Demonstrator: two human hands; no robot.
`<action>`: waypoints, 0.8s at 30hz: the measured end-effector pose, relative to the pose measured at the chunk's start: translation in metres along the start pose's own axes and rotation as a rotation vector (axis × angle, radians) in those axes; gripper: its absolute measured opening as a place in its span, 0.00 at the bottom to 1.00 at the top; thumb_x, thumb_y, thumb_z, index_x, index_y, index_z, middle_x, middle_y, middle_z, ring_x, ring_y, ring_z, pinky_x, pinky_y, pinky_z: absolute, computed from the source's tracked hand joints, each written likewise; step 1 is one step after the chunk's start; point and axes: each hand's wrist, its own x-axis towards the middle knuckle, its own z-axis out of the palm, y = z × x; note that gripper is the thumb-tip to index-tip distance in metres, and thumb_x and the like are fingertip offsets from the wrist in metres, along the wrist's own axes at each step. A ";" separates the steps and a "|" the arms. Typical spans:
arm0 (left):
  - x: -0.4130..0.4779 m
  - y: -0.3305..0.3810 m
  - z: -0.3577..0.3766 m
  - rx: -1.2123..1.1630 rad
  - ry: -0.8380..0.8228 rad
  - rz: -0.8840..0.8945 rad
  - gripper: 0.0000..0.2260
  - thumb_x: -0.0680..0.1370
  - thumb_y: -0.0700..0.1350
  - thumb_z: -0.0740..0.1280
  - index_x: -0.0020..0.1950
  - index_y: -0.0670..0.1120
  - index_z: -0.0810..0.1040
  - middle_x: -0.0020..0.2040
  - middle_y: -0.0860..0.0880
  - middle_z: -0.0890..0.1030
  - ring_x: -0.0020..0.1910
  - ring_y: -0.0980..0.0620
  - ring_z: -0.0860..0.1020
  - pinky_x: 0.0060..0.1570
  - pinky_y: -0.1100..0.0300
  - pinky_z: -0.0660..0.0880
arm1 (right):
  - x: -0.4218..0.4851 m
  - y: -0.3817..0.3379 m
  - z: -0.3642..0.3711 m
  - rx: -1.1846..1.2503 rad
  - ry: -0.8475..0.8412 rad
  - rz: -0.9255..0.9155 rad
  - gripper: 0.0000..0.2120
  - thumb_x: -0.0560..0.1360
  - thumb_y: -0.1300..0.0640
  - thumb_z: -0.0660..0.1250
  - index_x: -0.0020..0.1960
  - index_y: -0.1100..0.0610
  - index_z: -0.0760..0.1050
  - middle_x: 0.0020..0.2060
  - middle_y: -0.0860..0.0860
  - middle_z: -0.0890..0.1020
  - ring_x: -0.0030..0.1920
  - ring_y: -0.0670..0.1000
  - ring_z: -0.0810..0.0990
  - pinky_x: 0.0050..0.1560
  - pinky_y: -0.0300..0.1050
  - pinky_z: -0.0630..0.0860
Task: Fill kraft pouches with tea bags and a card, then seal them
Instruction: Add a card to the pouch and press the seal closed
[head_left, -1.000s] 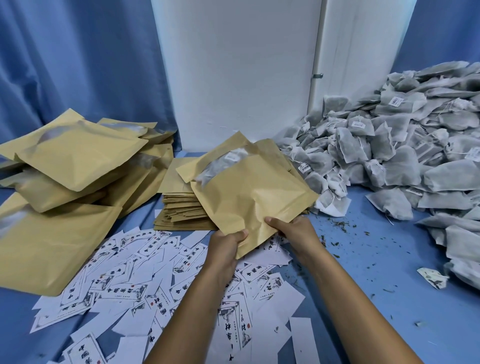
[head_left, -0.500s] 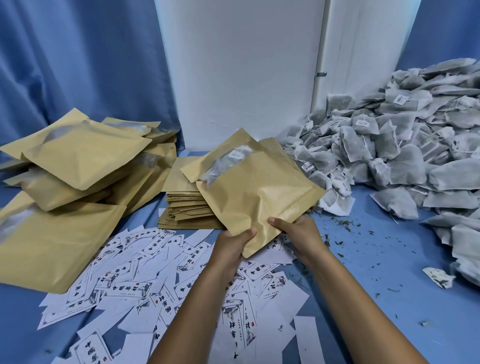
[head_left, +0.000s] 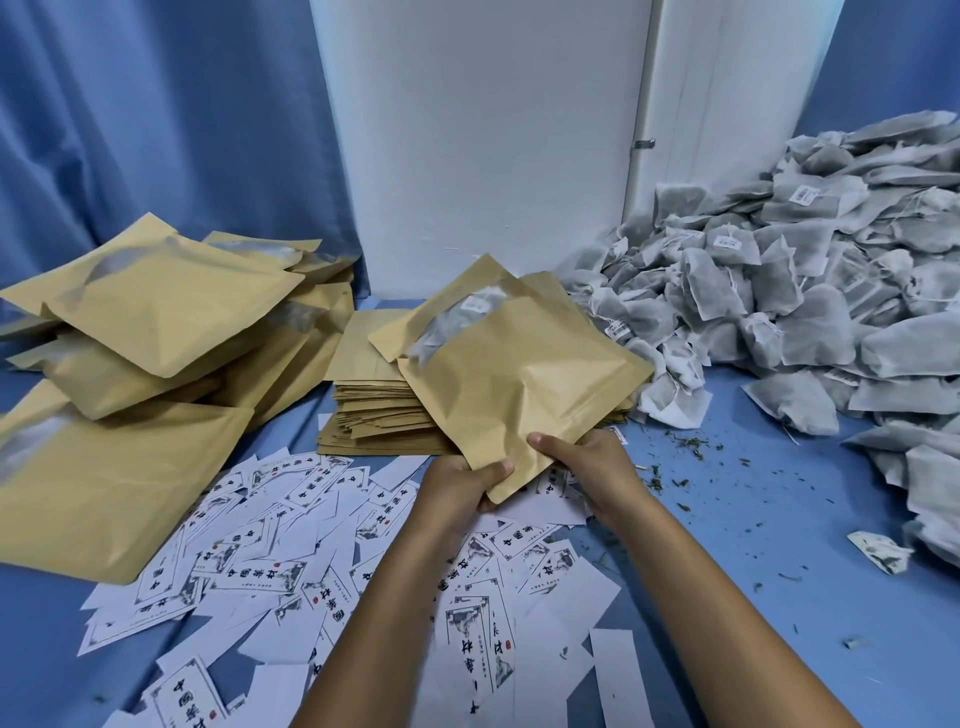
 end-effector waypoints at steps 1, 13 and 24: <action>-0.001 0.000 0.001 0.014 0.003 0.010 0.03 0.75 0.38 0.70 0.44 0.38 0.81 0.27 0.52 0.80 0.23 0.59 0.75 0.24 0.69 0.68 | 0.000 0.000 0.000 -0.003 -0.023 0.004 0.04 0.71 0.62 0.73 0.39 0.61 0.81 0.34 0.51 0.85 0.33 0.47 0.83 0.31 0.33 0.75; -0.006 0.002 0.006 -0.038 -0.001 -0.016 0.04 0.76 0.39 0.70 0.42 0.39 0.80 0.29 0.50 0.81 0.24 0.58 0.76 0.23 0.70 0.68 | -0.003 0.001 0.008 0.164 -0.110 0.041 0.08 0.70 0.67 0.72 0.48 0.63 0.79 0.40 0.53 0.85 0.38 0.48 0.85 0.35 0.35 0.78; -0.005 0.003 0.007 -0.131 0.060 0.053 0.08 0.80 0.40 0.63 0.43 0.40 0.79 0.31 0.49 0.82 0.29 0.55 0.81 0.28 0.65 0.75 | 0.001 0.008 0.009 0.305 -0.058 0.055 0.09 0.71 0.68 0.70 0.51 0.67 0.77 0.43 0.58 0.85 0.38 0.52 0.84 0.37 0.39 0.78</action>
